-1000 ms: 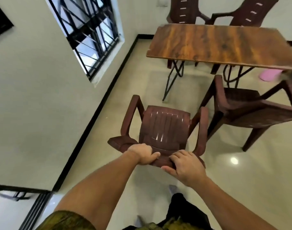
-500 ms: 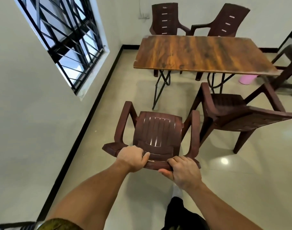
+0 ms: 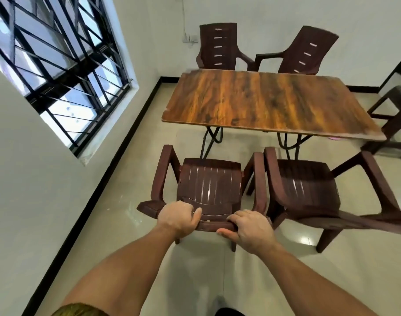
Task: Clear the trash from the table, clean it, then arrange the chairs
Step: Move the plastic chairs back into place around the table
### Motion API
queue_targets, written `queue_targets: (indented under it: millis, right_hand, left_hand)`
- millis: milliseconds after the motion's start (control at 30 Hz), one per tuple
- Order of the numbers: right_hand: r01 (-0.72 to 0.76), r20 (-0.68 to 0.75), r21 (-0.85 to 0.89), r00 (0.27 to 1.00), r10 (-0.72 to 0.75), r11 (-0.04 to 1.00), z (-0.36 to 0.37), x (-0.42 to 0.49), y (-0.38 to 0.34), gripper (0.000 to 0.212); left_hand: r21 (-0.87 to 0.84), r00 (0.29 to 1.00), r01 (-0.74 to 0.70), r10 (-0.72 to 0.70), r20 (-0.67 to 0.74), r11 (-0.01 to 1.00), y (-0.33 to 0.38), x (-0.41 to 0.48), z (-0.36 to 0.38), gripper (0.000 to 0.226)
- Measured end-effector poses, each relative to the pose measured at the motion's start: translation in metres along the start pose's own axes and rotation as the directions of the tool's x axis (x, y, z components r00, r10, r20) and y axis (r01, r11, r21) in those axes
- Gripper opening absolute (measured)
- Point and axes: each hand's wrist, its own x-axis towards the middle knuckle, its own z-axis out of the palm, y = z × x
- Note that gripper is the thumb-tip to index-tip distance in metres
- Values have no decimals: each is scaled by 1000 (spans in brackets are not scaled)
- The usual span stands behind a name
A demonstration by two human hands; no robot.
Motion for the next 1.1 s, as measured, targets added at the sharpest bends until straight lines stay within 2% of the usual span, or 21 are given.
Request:
queue_targets:
  millis: [133,300,567,700,800,900,967,1033,1100]
  right_hand:
    - [-11,45,34,999,9,999,-8,38,28,91]
    - [-7,64,62,998,3,998,-11,50,36,82]
    - [-1,83,97,997,-7,995,-15,46,39,78]
    - [-18,76,134,997,8,991,-21,33,50,75]
    - [-35,65,118,998,27,992,-21,13,71,75]
    - [-124,51,91,991,120,988,-22,-5,106,79]
    - [-220,12,3,976,220,976,-27,-14,136,78]
    - [-360,-59,-92,933,356,928,-31,-26,171,75]
    - [-485,-150,-103,871,468,868,-30,-44,208,71]
  left_hand:
    - [3,1000,15,-15,-3,1000,6,44,-12,55]
    - [54,1000,6,-5,-22,999,8,54,-18,47]
    - [43,988,-147,145,57,988,14,59,-14,56]
    - [-19,955,-287,288,76,958,60,59,-8,62]
    - [-15,944,-320,320,85,947,91,61,-4,62]
    - [18,941,-328,325,91,945,113,62,0,67]
    - [46,943,-321,315,111,946,125,67,0,69]
    - [54,942,-317,308,134,947,132,72,0,70]
    - [83,937,-328,313,152,941,132,75,-1,73]
